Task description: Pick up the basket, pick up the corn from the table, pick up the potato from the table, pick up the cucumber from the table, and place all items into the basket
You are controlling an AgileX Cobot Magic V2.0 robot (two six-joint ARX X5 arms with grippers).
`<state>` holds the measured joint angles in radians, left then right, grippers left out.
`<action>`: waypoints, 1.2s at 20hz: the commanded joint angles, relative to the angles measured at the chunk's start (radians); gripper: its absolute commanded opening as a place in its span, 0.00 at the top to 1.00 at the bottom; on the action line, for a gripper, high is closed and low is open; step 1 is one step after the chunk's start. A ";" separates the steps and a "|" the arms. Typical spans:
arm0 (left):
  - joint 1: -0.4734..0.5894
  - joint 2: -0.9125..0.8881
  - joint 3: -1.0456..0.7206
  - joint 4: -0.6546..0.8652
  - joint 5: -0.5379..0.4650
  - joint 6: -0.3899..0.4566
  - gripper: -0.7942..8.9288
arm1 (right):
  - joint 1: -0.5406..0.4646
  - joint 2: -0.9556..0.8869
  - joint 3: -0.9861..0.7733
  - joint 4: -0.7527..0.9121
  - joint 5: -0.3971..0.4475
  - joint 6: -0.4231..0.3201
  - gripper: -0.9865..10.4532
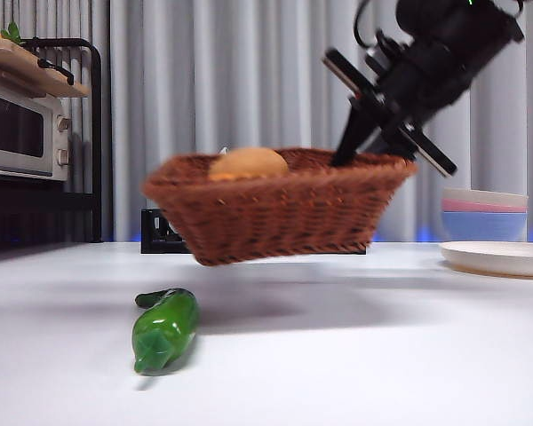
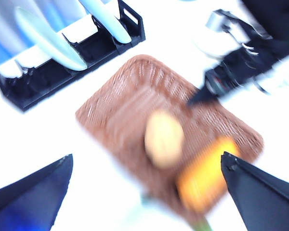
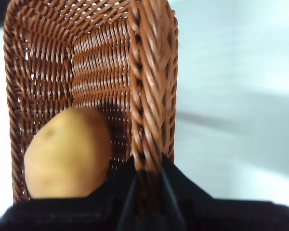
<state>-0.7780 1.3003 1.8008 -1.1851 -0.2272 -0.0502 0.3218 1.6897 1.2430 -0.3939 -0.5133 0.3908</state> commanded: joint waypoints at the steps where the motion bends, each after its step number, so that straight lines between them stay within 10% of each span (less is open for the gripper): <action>1: -0.010 -0.063 -0.013 -0.153 -0.002 -0.121 0.33 | -0.040 0.009 0.000 0.043 -0.013 0.023 0.92; 10: -0.212 -0.188 -0.476 0.010 -0.068 -0.438 0.33 | -0.133 0.010 0.017 0.146 -0.117 0.098 0.92; 14: -0.229 -0.102 -0.745 0.330 0.013 -0.500 0.34 | -0.133 0.010 0.021 0.147 -0.116 0.098 0.92; 24: -0.139 0.272 -0.800 0.504 0.102 -0.499 0.34 | -0.158 0.010 0.024 0.146 -0.143 0.098 0.92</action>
<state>-0.9222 1.5642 1.0119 -0.6792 -0.1204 -0.5514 0.1669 1.7016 1.2530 -0.2630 -0.6380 0.4755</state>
